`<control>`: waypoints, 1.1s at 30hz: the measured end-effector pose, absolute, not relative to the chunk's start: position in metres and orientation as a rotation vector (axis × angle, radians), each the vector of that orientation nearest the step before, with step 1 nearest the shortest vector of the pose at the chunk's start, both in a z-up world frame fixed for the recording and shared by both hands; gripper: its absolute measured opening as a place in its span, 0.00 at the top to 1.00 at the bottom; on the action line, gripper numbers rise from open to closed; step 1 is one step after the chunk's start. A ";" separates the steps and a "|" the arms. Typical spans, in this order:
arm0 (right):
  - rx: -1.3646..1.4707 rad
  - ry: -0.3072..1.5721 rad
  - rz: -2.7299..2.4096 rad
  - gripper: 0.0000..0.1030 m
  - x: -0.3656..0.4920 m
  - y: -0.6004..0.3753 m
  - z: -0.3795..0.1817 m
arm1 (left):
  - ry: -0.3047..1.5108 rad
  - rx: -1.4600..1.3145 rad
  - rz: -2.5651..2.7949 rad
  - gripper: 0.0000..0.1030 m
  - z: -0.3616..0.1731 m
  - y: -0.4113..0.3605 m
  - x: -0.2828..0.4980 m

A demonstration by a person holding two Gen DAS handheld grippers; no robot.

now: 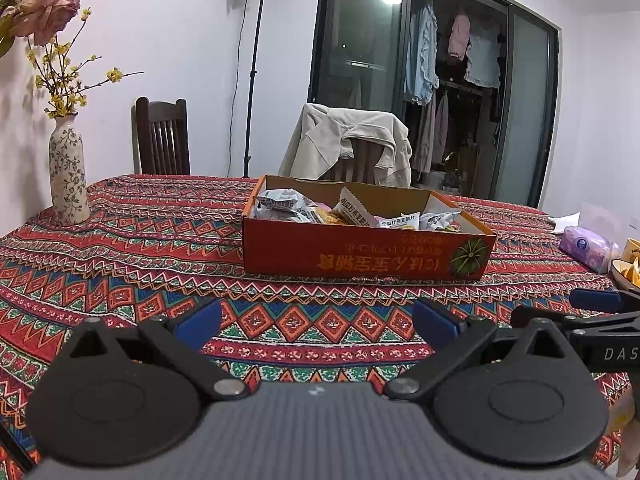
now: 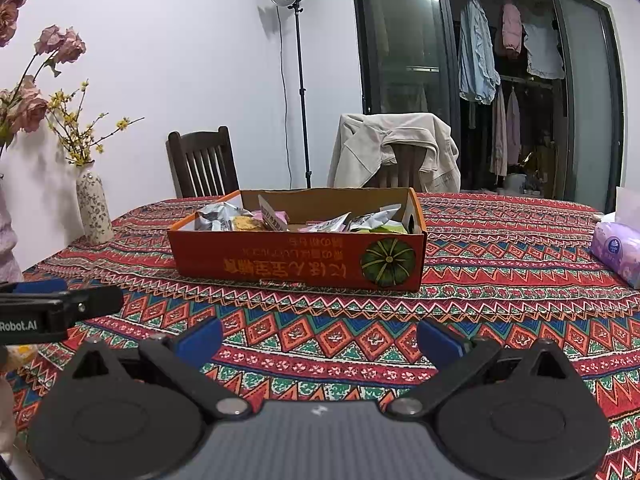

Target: Organize snacks

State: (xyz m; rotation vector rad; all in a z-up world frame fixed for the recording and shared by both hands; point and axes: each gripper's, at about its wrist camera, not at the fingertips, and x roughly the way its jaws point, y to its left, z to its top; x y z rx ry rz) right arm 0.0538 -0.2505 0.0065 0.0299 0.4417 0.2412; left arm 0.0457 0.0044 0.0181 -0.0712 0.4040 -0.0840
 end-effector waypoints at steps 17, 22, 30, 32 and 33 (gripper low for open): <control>0.029 0.445 0.239 0.00 0.055 -0.250 0.004 | 0.405 -0.070 -0.084 0.00 0.017 0.004 0.046; 0.029 0.445 0.239 0.00 0.055 -0.250 0.005 | 0.404 -0.069 -0.085 0.00 0.016 0.004 0.046; 0.029 0.446 0.240 0.00 0.055 -0.250 0.005 | 0.407 -0.064 -0.083 0.00 0.017 0.004 0.047; 0.029 0.445 0.240 0.00 0.055 -0.250 0.004 | 0.406 -0.064 -0.085 0.00 0.017 0.004 0.046; 0.029 0.445 0.239 0.00 0.055 -0.250 0.005 | 0.406 -0.065 -0.087 0.00 0.017 0.004 0.046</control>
